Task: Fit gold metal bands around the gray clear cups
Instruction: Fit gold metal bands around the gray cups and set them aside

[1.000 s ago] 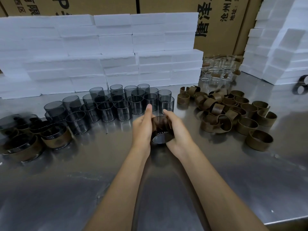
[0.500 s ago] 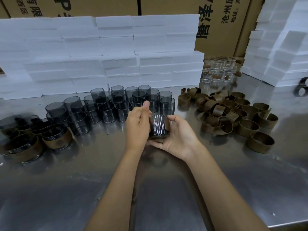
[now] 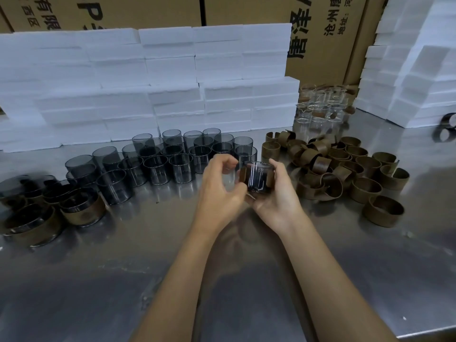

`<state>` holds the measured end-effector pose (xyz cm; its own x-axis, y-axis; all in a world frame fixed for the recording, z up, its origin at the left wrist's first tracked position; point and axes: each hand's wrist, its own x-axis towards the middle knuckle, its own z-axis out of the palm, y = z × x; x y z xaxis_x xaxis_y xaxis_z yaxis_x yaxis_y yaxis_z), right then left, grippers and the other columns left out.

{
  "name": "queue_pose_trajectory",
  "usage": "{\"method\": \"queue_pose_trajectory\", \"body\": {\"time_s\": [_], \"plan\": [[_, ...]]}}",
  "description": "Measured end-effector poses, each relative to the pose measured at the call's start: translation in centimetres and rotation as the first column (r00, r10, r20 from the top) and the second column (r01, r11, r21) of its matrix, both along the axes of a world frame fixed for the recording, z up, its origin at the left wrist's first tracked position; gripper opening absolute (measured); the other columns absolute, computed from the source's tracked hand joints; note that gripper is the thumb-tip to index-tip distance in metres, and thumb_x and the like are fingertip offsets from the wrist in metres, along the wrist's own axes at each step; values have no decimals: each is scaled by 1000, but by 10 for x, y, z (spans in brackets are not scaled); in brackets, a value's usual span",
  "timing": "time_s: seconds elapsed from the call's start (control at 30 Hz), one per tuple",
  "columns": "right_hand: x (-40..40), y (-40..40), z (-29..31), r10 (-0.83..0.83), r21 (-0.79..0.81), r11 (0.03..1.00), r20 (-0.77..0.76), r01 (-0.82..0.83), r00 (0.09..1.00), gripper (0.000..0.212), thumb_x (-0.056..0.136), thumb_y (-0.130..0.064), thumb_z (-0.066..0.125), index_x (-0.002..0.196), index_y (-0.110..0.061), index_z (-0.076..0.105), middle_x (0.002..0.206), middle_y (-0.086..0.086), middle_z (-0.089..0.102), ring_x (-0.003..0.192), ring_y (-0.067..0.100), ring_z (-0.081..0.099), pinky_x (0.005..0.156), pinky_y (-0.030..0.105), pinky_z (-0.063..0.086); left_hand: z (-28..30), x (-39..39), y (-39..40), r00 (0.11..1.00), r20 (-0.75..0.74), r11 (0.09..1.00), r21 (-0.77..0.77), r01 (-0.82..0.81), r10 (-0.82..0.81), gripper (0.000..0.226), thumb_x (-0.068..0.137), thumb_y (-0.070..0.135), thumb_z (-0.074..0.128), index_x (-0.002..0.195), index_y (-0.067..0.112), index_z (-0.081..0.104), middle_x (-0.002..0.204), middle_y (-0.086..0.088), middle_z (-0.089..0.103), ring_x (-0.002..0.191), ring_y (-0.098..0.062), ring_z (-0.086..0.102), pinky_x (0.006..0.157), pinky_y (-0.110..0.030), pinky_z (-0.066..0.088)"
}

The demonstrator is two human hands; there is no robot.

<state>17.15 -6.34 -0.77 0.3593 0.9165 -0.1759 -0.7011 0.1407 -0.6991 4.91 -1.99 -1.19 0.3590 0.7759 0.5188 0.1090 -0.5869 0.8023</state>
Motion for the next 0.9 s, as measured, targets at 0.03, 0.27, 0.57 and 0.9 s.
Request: {"method": "queue_pose_trajectory", "body": {"time_s": [0.03,0.27,0.57,0.9], "plan": [[0,-1,2,0,2,1000,-5,0,1000,50,104,-44,45,122,-1,62,110,21,69,93,30,70,92,42,55,-1,2,-1,996,-86,999,48,10,-5,47,75,21,63,119,32,52,116,13,53,115,-6,49,93,-14,36],[-7,0,5,-13,21,1000,70,12,997,56,101,-47,53,134,-3,61,130,22,67,125,34,63,112,46,46,-8,8,3,995,-101,997,-81,-20,12,73,78,35,88,140,34,48,126,14,55,114,3,52,89,-7,39],[-12,-7,7,75,53,995,211,-88,975,37,104,-34,52,126,-8,65,109,10,68,107,20,57,102,37,41,9,-2,11,751,650,592,-560,579,-120,28,92,4,56,119,-2,63,106,-15,70,94,-19,70,86,-29,58],[-15,-7,7,140,84,982,266,-167,954,46,102,-23,54,147,-15,51,116,3,63,90,10,61,90,32,50,15,-9,7,631,775,476,-548,688,-20,44,103,37,49,122,1,63,115,-19,70,92,-26,66,75,-31,49]]}}
